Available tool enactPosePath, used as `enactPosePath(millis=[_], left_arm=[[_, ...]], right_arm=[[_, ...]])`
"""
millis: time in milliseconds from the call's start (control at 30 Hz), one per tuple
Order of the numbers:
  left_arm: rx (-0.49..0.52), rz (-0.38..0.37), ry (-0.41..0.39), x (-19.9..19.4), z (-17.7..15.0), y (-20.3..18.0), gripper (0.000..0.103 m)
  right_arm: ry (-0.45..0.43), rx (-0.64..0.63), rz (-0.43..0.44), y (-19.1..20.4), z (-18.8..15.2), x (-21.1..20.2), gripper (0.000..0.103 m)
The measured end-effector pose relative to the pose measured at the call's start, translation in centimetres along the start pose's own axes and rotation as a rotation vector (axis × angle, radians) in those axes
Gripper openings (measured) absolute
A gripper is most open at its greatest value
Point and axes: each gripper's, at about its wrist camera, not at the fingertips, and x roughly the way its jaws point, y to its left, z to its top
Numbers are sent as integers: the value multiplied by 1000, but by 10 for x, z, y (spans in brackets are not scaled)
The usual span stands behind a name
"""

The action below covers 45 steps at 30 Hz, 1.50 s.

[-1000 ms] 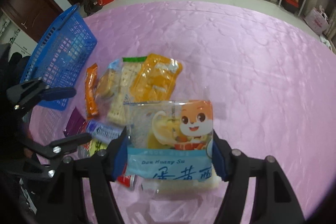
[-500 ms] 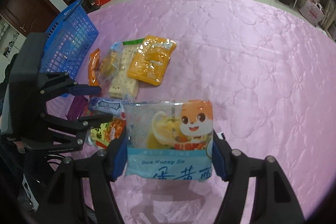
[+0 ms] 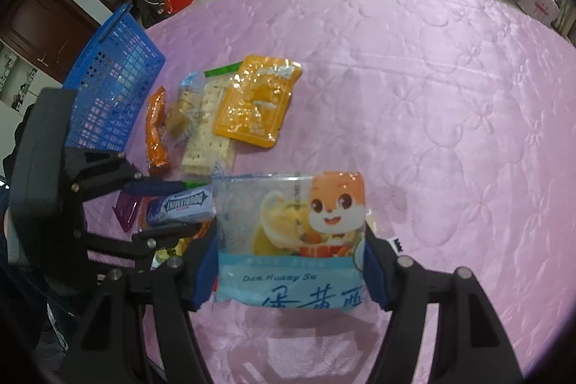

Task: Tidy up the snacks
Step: 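Carry the gum tube and the pastry bag over the blue basket with both tools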

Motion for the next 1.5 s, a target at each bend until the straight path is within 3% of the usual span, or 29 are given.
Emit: enactPosePath(millis=[333, 633, 1033, 1500], left_arm=[[-52, 18, -88, -28, -32, -26, 30], [-130, 34, -161, -79, -52, -19, 30], [-214, 51, -338, -161, -96, 8, 30], [-333, 129, -420, -216, -161, 71, 30]], right_arm=[[4, 10, -40, 7, -15, -14, 72], [-33, -22, -57, 41, -21, -48, 72], [-92, -113, -69, 106, -24, -91, 72], [-105, -226, -10, 197, 11, -84, 72]])
